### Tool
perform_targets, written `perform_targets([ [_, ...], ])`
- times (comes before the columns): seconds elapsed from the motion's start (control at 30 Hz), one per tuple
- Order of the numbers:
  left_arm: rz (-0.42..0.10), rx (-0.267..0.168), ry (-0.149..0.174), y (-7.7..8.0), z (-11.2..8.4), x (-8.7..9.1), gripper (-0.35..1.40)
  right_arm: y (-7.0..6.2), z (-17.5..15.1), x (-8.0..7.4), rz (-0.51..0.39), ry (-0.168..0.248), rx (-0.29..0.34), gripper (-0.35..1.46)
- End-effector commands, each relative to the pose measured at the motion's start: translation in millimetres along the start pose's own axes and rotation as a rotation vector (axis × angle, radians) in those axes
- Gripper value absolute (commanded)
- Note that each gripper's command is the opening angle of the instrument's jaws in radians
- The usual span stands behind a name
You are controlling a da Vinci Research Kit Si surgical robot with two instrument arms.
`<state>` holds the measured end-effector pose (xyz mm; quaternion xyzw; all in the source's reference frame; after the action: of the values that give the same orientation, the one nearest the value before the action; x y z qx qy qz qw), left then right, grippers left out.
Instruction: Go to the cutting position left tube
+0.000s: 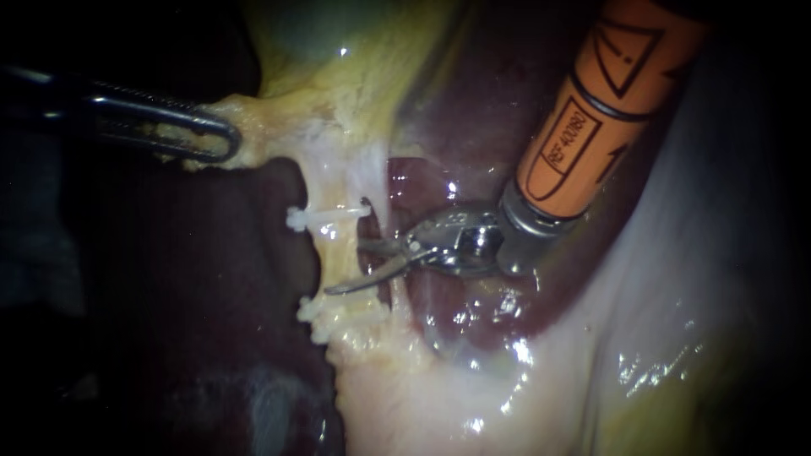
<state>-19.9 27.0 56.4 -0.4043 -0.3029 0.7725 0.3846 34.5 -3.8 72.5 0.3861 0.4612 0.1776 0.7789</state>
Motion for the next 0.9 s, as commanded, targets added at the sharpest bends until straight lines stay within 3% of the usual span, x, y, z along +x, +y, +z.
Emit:
perform_targets([
  [0.03, 0.0, 0.0, 0.0, 0.0, 0.0, 0.0, -0.35, 0.1, 0.3, 0.0, -0.001, 0.006, 0.001, 1.43],
  [0.57, 0.0, 0.001, 0.001, 0.0, 0.2, -0.1, -0.35, 0.6, 2.9, 1.4, 0.049, 0.114, 0.022, 1.43],
  [0.9, 0.0, 0.002, 0.001, 0.0, 0.3, -0.1, -0.35, -2.1, 3.9, 2.3, 0.077, 0.163, 0.13, 1.43],
])
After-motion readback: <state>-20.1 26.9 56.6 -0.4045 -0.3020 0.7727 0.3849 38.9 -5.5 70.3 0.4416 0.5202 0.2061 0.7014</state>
